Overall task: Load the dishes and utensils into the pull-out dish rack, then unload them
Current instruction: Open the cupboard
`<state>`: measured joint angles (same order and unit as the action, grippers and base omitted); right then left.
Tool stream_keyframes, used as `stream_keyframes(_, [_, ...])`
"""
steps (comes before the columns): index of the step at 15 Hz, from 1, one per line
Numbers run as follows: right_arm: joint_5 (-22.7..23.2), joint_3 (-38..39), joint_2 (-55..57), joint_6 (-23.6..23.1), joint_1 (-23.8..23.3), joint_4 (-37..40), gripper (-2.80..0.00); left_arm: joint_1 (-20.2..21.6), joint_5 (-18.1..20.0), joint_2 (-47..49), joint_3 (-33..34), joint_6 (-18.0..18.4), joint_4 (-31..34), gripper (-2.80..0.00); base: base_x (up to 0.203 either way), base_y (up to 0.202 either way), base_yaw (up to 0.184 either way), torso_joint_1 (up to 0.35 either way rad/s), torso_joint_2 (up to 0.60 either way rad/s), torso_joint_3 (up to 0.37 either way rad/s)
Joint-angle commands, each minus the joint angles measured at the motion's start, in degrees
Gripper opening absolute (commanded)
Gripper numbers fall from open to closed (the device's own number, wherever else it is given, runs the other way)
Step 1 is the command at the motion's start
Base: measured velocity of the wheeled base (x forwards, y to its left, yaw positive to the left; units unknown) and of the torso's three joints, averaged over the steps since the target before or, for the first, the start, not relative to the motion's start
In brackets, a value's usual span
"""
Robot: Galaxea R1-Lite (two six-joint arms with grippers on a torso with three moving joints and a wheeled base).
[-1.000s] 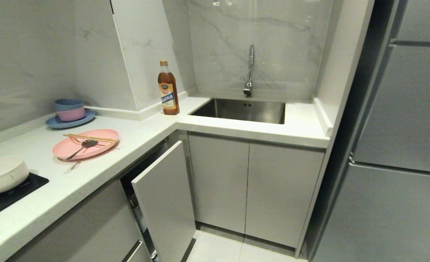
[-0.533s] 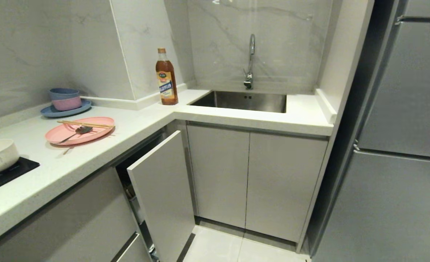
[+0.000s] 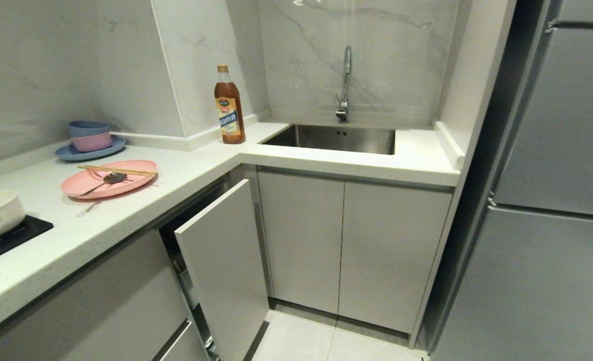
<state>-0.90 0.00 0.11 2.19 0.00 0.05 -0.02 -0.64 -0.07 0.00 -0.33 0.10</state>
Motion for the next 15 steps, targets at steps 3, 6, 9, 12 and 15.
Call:
stream_keyframes(3, [0.02,0.17,-0.02,0.00,0.00,-0.04,-2.80,0.02,0.03,-0.01,0.01,-0.02,-0.01,-2.80,0.000,0.000,0.000,0.000,0.00,0.000])
stream_keyframes(6, [-0.02,0.14,-0.02,0.00,0.05,0.01,-2.80,0.02,-0.06,-0.01,0.00,-0.02,-0.01,-2.80,0.000,0.000,0.000,0.000,0.00,0.000])
stream_keyframes(9, [0.02,0.11,-0.02,0.00,0.00,-0.02,-2.80,0.02,0.03,-0.01,0.00,0.23,-0.01,-2.80,0.000,0.000,0.000,0.000,0.00,0.000])
stream_keyframes(12, [0.02,0.09,-0.02,0.00,0.00,0.04,-2.80,0.02,-0.06,-0.01,-0.09,0.33,0.07,-2.80,0.000,0.000,0.000,0.000,0.00,0.000])
stream_keyframes(15, [-0.01,0.17,-0.02,0.00,0.07,-0.03,-2.80,0.02,-0.43,-0.01,-3.94,0.50,1.62,-2.80,0.000,0.000,0.000,0.000,0.00,0.000])
